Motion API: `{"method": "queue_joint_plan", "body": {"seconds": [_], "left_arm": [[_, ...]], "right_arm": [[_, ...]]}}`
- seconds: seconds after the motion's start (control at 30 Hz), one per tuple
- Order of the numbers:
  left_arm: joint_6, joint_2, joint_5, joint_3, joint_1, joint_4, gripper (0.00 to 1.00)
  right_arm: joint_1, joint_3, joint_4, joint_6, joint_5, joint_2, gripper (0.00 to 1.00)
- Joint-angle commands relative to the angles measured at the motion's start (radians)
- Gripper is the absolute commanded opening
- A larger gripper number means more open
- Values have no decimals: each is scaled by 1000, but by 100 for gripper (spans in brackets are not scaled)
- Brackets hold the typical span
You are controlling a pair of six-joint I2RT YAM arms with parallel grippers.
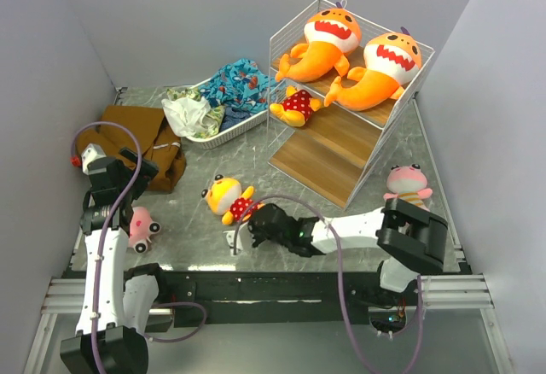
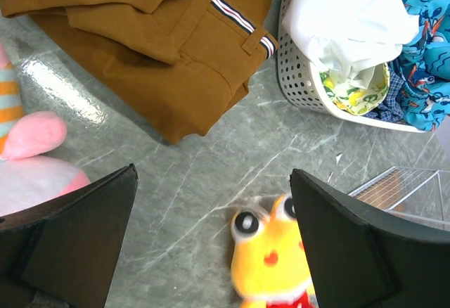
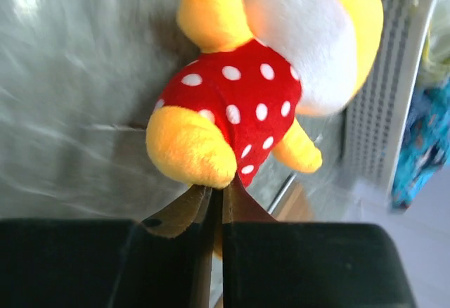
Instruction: Place and organize the stuffed toys onto the shelf
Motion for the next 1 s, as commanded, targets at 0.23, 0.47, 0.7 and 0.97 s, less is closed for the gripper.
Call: {"method": "queue_joint_plan", "body": {"seconds": [0.23,0.47,0.7,0.97], "left_arm": [[17,-23,14,-5,-4,34,96],[15,-20,14,-3,-2,31,97],[15,-21,14,-1,-2,28,96],[17,-21,14,-1,-2,31,96]], "right_arm": [[302,338,-432,897,484,154,5],[331,328,-404,905,308,96,51],[307,203,-251,673,139,-24,74],[299,126,-164,457,-45,-110,73]]}}
